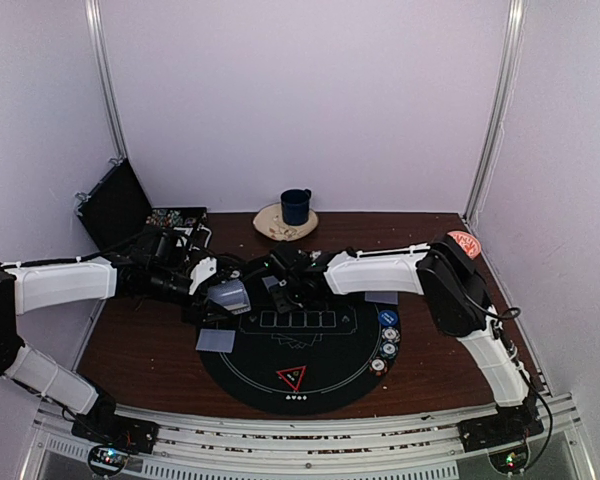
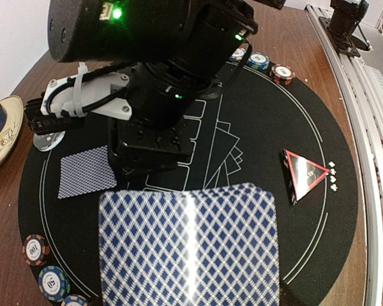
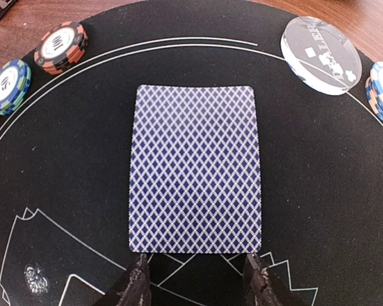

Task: Distribute texas hold em gaming equipment
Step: Move the poker card to the dealer area.

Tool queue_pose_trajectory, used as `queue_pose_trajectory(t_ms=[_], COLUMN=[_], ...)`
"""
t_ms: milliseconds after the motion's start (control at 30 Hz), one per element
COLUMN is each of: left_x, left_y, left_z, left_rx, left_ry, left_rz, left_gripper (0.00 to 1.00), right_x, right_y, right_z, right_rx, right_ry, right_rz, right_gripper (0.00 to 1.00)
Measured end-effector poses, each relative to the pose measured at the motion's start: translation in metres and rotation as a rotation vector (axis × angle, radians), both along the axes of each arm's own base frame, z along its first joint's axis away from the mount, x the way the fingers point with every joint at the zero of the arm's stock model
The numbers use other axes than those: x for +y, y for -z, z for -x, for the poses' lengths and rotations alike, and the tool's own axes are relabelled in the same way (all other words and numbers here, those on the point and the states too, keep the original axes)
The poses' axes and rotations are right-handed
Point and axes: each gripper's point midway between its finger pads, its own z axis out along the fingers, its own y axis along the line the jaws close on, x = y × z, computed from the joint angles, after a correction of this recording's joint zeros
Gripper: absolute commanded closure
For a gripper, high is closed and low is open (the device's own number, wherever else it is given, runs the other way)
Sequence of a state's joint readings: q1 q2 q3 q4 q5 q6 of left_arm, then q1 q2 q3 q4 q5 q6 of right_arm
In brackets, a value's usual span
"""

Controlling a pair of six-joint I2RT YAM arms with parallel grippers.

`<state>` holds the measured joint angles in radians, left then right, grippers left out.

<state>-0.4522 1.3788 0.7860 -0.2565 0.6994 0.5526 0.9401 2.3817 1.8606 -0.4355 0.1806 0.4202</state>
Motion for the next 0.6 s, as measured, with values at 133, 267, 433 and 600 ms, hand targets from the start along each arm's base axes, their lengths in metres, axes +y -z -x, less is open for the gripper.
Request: queue_pose_trajectory(t_ms=[133, 267, 433, 600], left_x=[0.000, 0.000, 0.000, 0.000], left_y=[0.000, 0.000, 0.000, 0.000], left_z=[0.000, 0.000, 0.000, 0.000], left_rx=[0.000, 0.001, 0.001, 0.001], left_ry=[0.000, 0.000, 0.000, 0.000], left_rz=[0.000, -0.001, -0.001, -0.001], left_gripper=[0.97, 0.97, 0.97, 0.97], right_x=[0.002, 0.006, 0.010, 0.011], right_y=[0.000, 0.000, 0.000, -0.001], right_z=[-0.003, -0.006, -0.011, -0.014], right_rx=[-0.002, 0.000, 0.000, 0.000], right_ry=[0.016, 0.026, 0.044, 0.078], right_rz=[-0.006, -0.016, -0.034, -0.054], right_gripper=[0.51, 0.51, 0.51, 0.51])
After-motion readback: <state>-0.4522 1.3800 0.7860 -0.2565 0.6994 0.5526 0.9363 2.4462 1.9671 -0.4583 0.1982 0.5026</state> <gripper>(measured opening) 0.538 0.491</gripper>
